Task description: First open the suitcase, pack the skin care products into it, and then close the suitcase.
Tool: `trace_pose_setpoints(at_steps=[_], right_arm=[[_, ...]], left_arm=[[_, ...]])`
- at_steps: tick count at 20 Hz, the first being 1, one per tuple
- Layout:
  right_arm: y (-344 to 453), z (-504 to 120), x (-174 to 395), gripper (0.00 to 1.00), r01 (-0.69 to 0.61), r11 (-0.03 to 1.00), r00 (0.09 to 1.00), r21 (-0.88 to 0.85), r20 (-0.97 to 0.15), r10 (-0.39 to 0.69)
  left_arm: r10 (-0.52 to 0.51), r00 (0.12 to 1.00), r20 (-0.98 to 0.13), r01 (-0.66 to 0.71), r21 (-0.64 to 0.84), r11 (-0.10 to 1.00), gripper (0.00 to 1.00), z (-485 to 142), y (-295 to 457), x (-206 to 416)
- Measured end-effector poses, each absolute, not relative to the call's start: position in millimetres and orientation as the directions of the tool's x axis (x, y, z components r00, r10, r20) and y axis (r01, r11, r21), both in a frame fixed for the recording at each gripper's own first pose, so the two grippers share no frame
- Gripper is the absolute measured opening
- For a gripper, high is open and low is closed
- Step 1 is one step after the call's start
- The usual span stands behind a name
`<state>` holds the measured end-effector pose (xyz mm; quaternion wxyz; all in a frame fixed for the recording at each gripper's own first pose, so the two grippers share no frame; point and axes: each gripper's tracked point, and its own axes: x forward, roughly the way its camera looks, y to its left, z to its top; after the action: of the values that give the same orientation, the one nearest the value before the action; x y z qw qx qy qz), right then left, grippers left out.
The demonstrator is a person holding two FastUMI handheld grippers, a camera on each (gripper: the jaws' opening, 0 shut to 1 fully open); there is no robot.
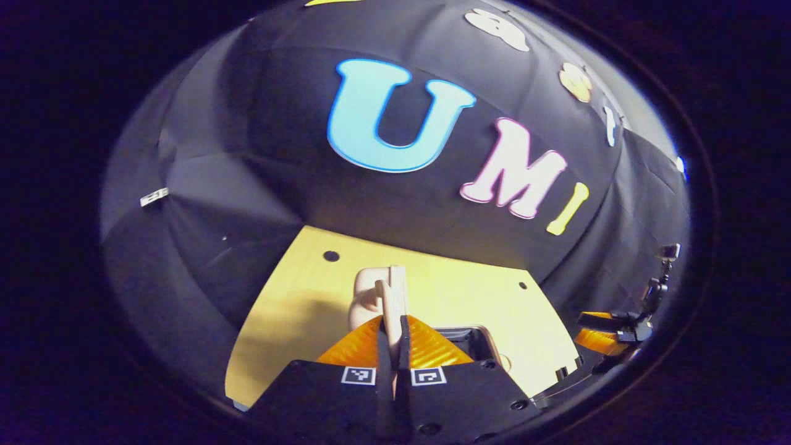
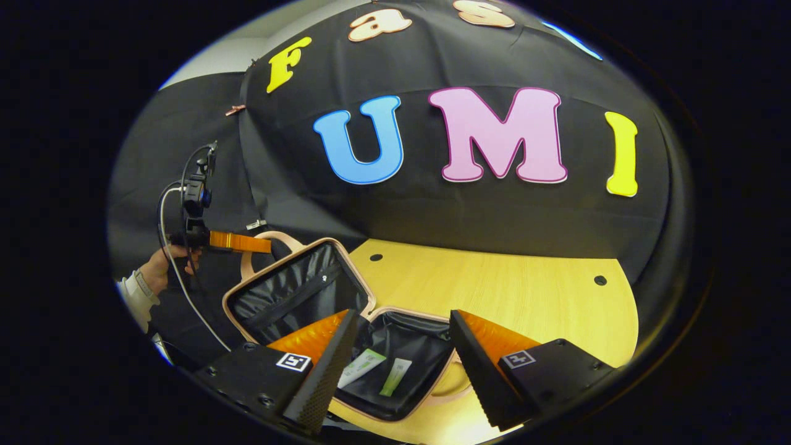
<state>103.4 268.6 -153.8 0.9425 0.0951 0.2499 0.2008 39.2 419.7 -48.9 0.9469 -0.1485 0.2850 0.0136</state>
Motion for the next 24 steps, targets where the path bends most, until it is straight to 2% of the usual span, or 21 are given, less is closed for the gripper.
trace_pose_setpoints(at_steps=[4,7,9,10,12,14,18,19,21,22,23,24], right_arm=[[247.4,-142.0,93.5,0.95,-0.280,0.918,0.825,0.280,-0.419,0.379],[221.6,-139.2,79.5,0.95,-0.234,0.944,0.843,0.233,-0.435,0.317],[203.4,-138.8,71.1,0.95,-0.193,0.955,0.855,0.225,-0.439,0.276],[192.1,-140.3,68.2,0.95,-0.166,0.961,0.859,0.223,-0.445,0.252],[171.7,-143.9,58.2,0.95,-0.116,0.970,0.865,0.215,-0.459,0.205],[153.7,-148.6,49.8,0.95,-0.069,0.977,0.867,0.202,-0.472,0.159],[127.5,-158.9,33.1,0.95,-0.008,0.981,0.868,0.196,-0.486,0.104],[122.2,-160.5,30.7,0.95,0.000,0.982,0.870,0.191,-0.484,0.094],[111.8,-162.5,29.7,0.95,0.010,0.981,0.871,0.191,-0.483,0.086],[107.4,-161.5,30.6,0.95,0.007,0.981,0.876,0.195,-0.474,0.088],[102.6,-160.9,31.5,0.95,0.005,0.981,0.880,0.192,-0.467,0.087],[94.4,-159.7,32.3,0.95,0.004,0.984,0.884,0.179,-0.460,0.080]], left_arm=[[-0.254,0.822,-0.509,0.082,-0.336,0.938,0.06,-42.2,302.4,66.4],[-0.428,0.730,-0.532,0.224,-0.406,0.886,0.06,-86.6,207.1,81.8],[-0.498,0.644,-0.581,0.256,-0.450,0.856,0.10,-129.6,159.5,86.2],[-0.517,0.603,-0.608,0.263,-0.461,0.848,0.06,-154.5,142.9,89.2],[-0.515,0.516,-0.685,0.255,-0.451,0.855,0.06,-197.9,129.8,81.2],[-0.471,0.450,-0.759,0.240,-0.405,0.882,0.07,-222.4,128.4,75.1],[-0.414,0.374,-0.830,0.235,-0.347,0.908,0.09,-245.5,118.8,72.3],[-0.379,0.363,-0.851,0.242,-0.306,0.921,0.12,-260.9,123.3,76.8],[-0.325,0.313,-0.892,0.204,-0.271,0.941,0.27,-268.4,126.9,73.7],[-0.322,0.315,-0.893,0.178,-0.278,0.944,0.31,-263.2,125.0,75.1],[-0.321,0.339,-0.884,0.167,-0.280,0.946,0.39,-255.8,119.5,79.6],[-0.314,0.380,-0.870,0.169,-0.268,0.948,0.64,-246.3,116.9,87.2]])
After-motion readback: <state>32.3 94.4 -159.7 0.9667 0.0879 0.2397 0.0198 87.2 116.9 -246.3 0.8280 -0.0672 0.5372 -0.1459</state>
